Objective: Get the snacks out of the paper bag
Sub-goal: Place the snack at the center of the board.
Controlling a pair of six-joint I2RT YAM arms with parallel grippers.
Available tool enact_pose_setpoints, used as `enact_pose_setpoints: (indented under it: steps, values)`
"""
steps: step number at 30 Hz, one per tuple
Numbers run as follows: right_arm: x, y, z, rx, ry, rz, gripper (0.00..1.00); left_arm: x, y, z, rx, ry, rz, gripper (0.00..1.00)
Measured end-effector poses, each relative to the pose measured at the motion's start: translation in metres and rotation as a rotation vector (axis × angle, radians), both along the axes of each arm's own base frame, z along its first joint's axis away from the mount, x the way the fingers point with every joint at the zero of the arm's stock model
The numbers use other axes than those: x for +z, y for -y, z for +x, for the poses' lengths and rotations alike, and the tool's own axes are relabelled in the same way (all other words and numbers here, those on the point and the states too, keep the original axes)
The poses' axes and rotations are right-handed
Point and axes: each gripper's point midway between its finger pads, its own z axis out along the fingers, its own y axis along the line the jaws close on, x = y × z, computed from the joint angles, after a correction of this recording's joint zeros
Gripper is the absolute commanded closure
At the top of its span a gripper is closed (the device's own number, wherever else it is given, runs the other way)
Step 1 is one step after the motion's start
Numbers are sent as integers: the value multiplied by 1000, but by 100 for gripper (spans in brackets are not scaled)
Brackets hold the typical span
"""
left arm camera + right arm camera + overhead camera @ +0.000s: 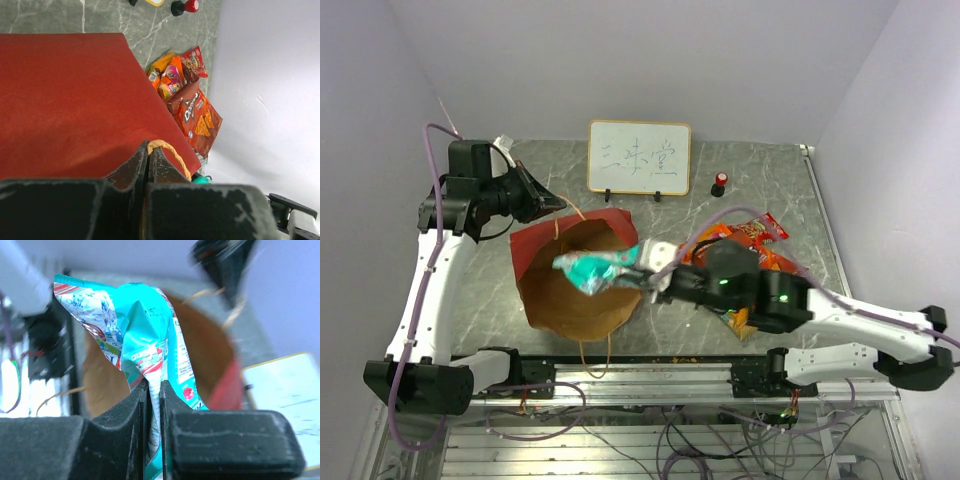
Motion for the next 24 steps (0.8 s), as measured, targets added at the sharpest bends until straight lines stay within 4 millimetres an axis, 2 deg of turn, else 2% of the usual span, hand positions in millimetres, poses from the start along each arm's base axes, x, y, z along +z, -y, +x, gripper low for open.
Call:
enact_pose_setpoints:
  steps: [3,5,7,9,12,14,16,20,24]
  values:
    - [70,26,15,-92,120,120,100,-6,-1,0,5,-12,7,93]
    - [101,47,29,-179,188,190,100,-11,-2,-1,11,-24,13,93]
    - [120,75,53,-324,250,251,100,-18,-3,-3,15,-39,18,93]
    - [120,101,80,-483,276,268,100,-22,-3,-5,17,-50,19,93]
    - [102,147,128,-757,264,228,100,-22,-3,-4,17,-50,19,93]
    - [77,182,160,-968,207,165,100,-22,-4,-4,17,-49,19,93]
    - [45,215,179,-1167,113,112,100,-22,-4,-4,18,-49,20,93]
    - [-13,261,181,-1498,-155,95,100,-21,-4,-4,18,-47,20,93]
    - [-45,271,168,-1709,-394,103,100,-21,-3,-3,16,-50,18,93]
